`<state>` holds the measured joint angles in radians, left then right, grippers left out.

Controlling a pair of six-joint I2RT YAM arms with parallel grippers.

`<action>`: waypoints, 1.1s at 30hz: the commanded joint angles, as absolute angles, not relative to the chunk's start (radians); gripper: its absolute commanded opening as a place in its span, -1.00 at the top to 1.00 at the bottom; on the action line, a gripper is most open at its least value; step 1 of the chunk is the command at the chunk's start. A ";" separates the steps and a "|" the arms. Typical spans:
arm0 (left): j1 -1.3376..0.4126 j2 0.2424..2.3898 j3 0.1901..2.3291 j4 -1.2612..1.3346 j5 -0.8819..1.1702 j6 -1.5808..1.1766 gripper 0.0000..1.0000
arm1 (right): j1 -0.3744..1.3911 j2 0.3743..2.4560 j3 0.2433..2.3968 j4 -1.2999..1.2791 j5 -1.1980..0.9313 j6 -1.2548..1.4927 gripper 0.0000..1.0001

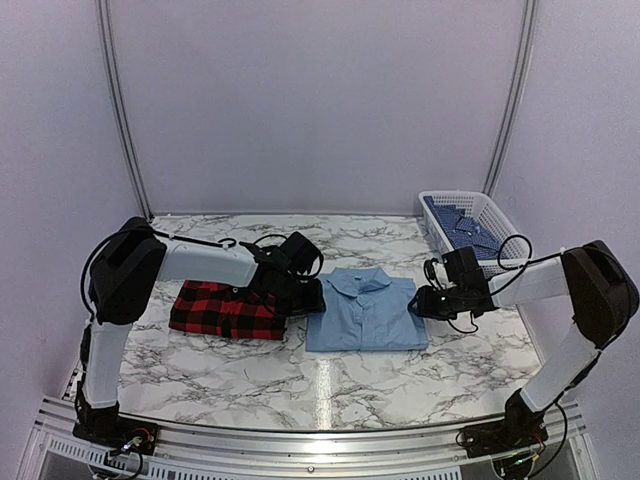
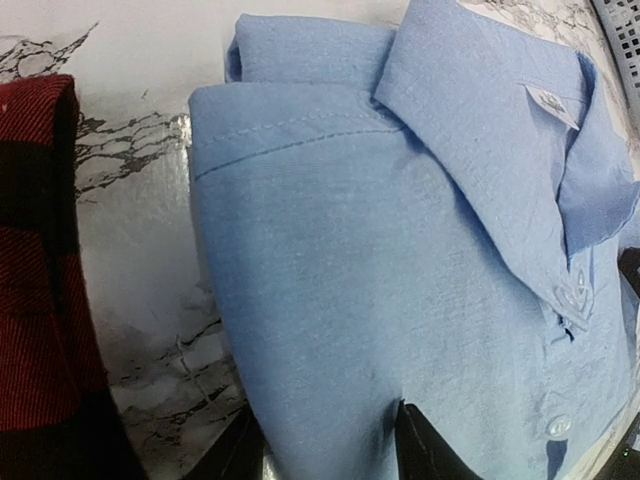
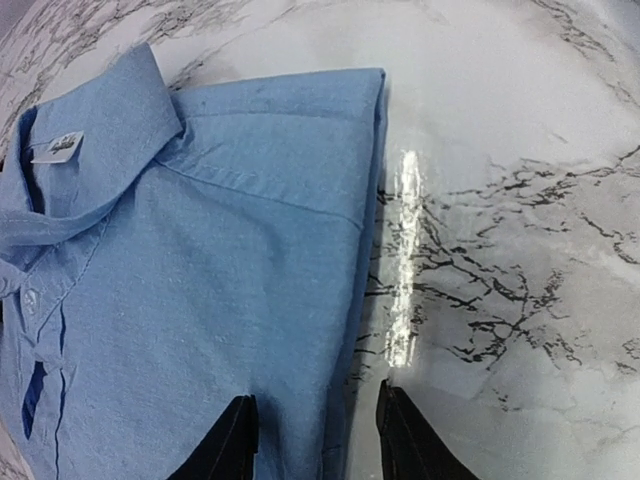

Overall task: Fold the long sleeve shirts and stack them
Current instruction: Pick up the square-folded shirt from the center of the board, then place the square-folded shirt on the square-folded shirt.

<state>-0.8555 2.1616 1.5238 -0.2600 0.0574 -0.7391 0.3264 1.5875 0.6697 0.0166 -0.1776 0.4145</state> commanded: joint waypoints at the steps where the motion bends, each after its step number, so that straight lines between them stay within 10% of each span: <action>1: -0.876 2.211 1.547 -0.308 0.009 -0.769 0.10 | 0.367 1.628 0.704 -0.036 -0.114 0.408 0.18; 8: -0.900 2.247 1.589 -0.308 0.008 -0.801 0.34 | 0.411 1.643 0.723 -0.058 -0.093 0.426 0.32; 16: -0.905 2.218 1.633 -0.303 -0.028 -0.806 1.00 | 0.421 1.597 0.744 -0.104 -0.097 0.436 1.00; 33: -0.903 2.036 1.648 -0.329 -0.029 -0.764 1.00 | 0.443 1.415 0.876 -0.262 -0.130 0.440 1.00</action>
